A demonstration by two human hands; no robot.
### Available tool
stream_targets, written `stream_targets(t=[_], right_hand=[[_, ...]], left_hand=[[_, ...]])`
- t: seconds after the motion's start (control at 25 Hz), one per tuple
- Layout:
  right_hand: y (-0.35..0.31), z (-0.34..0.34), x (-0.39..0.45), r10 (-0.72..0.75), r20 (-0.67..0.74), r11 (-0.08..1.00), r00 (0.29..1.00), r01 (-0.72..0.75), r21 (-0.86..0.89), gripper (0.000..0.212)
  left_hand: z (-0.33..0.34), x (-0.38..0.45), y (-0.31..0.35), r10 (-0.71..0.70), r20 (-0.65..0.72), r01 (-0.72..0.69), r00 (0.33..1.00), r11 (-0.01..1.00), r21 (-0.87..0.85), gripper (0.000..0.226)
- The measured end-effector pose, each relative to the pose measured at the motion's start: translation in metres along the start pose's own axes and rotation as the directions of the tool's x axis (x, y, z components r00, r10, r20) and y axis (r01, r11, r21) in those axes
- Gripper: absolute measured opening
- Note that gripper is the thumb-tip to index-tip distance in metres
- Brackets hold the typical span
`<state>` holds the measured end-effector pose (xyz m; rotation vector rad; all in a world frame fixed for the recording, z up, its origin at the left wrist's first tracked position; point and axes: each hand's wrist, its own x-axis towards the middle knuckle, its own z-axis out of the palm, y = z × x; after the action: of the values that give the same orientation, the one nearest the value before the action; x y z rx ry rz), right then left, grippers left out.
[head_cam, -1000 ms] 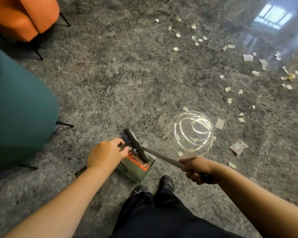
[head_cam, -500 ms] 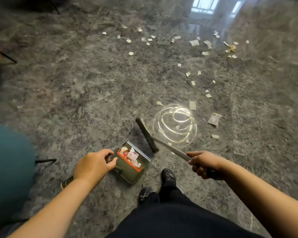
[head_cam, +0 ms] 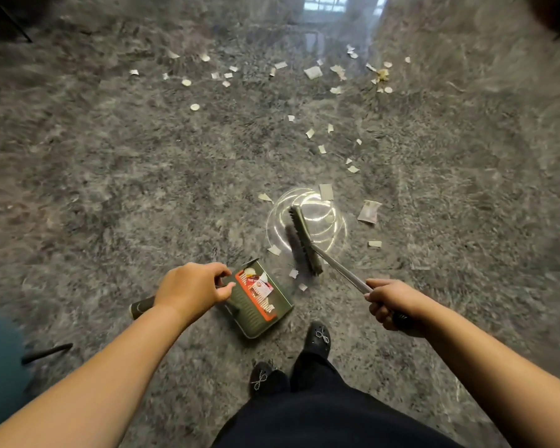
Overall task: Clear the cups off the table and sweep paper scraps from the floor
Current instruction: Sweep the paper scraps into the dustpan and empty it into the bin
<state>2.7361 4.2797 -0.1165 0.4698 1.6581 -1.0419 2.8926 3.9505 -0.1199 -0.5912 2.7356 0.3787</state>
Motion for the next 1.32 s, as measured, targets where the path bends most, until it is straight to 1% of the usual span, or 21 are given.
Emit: stream_targets(t=[0.2,0.36,0.48,0.6,0.76,0.84,1.08,1.2,1.32], right_hand=[[-0.008,-0.028,0.020,0.009,-0.074,0.996,0.997,-0.002,0.092,0.043],[-0.014,-0.041,0.042,0.035,-0.125,0.999,0.991,-0.031,0.034,0.038],[-0.011,-0.042,0.060,0.066,-0.131,0.997,0.989,-0.071,-0.031,0.036],[-0.004,-0.033,0.072,0.115,-0.087,0.991,0.990,-0.120,-0.058,0.042],[0.005,-0.013,0.073,0.150,0.011,0.982,0.989,-0.148,-0.120,0.035],[0.005,-0.005,0.068,0.168,0.057,0.981,0.984,-0.161,-0.109,0.036],[-0.003,0.018,0.046,0.224,0.172,0.971,0.959,-0.203,-0.129,0.049],[-0.007,0.021,0.029,0.203,0.202,0.973,0.958,-0.175,-0.148,0.050],[-0.012,0.018,0.015,0.177,0.183,0.979,0.967,-0.153,-0.135,0.049]], left_hand=[[-0.004,0.029,0.034,0.024,-0.016,-0.024,1.000,1.000,0.013,0.032],[-0.006,0.043,0.050,0.031,-0.015,-0.031,0.999,0.999,0.016,0.033],[-0.008,0.052,0.056,0.034,-0.011,-0.033,0.999,0.999,0.029,0.034],[-0.007,0.053,0.059,0.041,-0.015,-0.040,0.999,0.999,0.037,0.034],[-0.004,0.051,0.061,0.037,-0.014,-0.036,0.999,0.997,0.064,0.035],[-0.004,0.050,0.059,0.035,-0.019,-0.034,0.999,0.997,0.066,0.034],[0.001,0.045,0.056,0.043,-0.010,-0.042,0.999,0.996,0.077,0.033],[0.005,0.036,0.054,0.046,-0.014,-0.045,0.999,0.995,0.092,0.033],[0.007,0.025,0.048,0.046,-0.027,-0.044,0.999,0.996,0.079,0.032]])
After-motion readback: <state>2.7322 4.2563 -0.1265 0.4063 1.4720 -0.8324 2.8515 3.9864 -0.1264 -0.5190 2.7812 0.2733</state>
